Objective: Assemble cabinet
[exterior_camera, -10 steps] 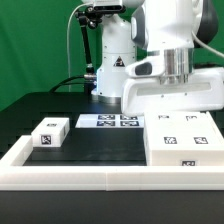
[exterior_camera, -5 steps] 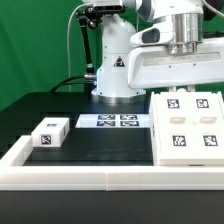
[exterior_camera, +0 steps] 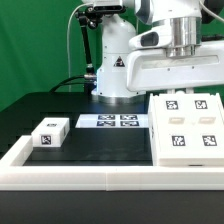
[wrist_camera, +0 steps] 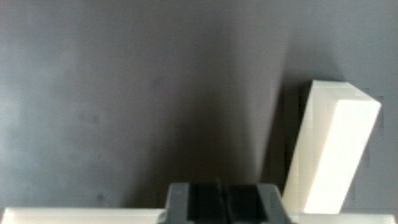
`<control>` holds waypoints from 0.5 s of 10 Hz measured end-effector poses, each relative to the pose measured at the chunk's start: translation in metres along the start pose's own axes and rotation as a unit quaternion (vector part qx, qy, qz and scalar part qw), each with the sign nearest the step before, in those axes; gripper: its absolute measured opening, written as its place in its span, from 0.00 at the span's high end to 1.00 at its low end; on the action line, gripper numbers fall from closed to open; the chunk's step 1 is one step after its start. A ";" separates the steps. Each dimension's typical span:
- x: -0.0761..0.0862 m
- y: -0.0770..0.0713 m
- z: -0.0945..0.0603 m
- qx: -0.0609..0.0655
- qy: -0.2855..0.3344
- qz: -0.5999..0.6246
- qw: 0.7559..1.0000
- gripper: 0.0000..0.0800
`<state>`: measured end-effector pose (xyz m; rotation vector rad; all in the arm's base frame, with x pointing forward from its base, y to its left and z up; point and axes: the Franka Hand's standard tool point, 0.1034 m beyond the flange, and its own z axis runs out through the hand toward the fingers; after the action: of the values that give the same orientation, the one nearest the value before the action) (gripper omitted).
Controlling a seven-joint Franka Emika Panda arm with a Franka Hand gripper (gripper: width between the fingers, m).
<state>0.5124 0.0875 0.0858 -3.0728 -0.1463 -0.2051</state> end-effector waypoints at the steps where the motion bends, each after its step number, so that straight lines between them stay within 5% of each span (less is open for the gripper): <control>1: 0.003 0.001 -0.005 -0.001 0.003 0.000 1.000 1.00; 5: 0.018 -0.001 -0.029 -0.001 -0.014 -0.001 1.000 1.00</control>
Offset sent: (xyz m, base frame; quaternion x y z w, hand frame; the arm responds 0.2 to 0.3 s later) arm 0.0182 0.0030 0.0417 -0.0159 -0.0466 -0.0007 0.9988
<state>0.5267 0.0887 0.1168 -3.0786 -0.1509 -0.1633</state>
